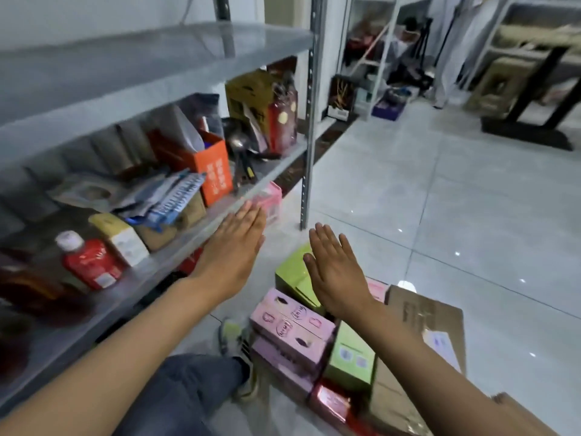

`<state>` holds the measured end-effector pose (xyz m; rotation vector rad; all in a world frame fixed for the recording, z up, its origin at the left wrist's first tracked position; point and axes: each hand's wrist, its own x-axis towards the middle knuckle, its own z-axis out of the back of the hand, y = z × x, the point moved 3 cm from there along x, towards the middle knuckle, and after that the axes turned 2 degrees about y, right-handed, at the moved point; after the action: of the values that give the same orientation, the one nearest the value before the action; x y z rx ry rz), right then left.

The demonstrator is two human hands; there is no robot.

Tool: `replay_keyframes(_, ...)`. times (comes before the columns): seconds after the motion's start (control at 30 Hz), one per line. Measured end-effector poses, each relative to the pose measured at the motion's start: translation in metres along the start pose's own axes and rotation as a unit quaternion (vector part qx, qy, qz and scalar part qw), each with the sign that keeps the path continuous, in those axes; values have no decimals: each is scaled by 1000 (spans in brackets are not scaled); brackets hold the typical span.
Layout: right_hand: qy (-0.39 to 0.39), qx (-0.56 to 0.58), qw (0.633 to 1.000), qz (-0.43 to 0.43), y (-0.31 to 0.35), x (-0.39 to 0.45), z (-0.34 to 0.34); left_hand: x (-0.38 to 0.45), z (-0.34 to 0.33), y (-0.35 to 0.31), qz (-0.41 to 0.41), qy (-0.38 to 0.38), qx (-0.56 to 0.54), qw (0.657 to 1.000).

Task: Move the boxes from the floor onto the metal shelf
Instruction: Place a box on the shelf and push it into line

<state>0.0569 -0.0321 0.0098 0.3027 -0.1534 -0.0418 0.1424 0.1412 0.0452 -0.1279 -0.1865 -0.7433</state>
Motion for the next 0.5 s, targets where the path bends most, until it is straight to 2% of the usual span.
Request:
replay_keyframes(0.3, 107, 49, 976, -184, -98, -37, -93, 11, -107, -33, 38, 135, -75, 987)
replay_keyframes(0.5, 211, 86, 929, -291, -130, -89, -150, -10, -191, -83, 53, 223, -150, 962)
